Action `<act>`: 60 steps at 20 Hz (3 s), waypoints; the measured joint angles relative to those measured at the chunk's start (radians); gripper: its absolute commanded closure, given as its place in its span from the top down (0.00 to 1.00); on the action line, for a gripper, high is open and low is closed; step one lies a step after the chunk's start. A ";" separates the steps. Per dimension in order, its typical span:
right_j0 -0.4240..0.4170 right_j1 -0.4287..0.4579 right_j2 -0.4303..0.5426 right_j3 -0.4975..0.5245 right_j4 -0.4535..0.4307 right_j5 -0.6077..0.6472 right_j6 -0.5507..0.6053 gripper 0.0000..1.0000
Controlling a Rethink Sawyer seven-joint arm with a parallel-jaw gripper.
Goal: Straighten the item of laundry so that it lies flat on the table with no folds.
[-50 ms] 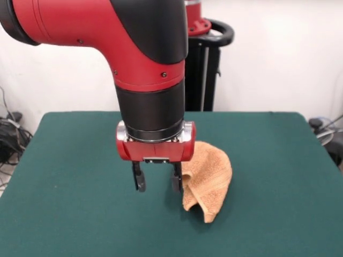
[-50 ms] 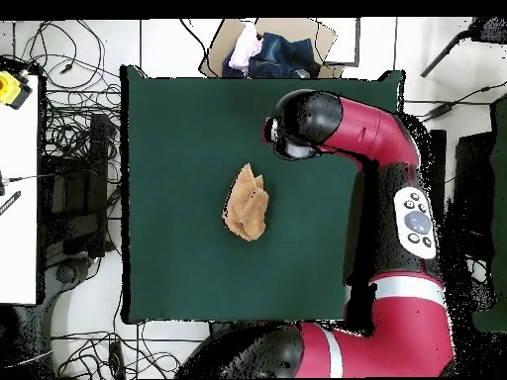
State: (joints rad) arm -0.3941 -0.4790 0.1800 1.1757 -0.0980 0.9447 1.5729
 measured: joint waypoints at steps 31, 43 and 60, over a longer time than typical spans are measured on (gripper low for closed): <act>0.083 0.107 -0.008 -0.179 -0.212 0.574 0.000 1.00; 0.077 0.078 0.000 -0.156 -0.141 0.531 0.000 1.00; 0.105 0.013 0.001 -0.129 0.023 0.526 0.000 1.00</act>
State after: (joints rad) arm -0.2890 -0.4656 0.1815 1.0470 -0.0750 1.4703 1.5729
